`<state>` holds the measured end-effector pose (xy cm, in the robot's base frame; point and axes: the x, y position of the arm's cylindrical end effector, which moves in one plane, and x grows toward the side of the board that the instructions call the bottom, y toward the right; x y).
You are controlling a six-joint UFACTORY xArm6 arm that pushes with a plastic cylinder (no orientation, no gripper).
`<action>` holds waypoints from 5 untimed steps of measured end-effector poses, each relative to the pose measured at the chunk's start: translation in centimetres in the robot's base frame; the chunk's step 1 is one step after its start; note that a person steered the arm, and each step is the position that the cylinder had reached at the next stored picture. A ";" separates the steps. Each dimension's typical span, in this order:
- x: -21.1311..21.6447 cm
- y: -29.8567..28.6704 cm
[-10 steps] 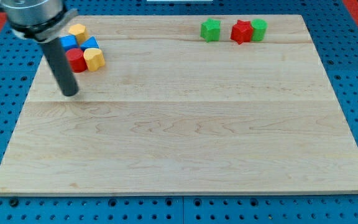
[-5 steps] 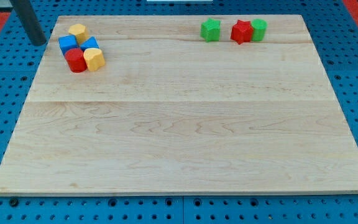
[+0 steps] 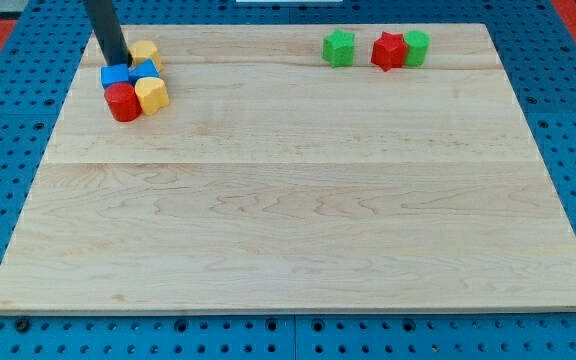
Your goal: Move the yellow hexagon right to the blue triangle
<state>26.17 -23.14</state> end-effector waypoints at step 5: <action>6.3 5.2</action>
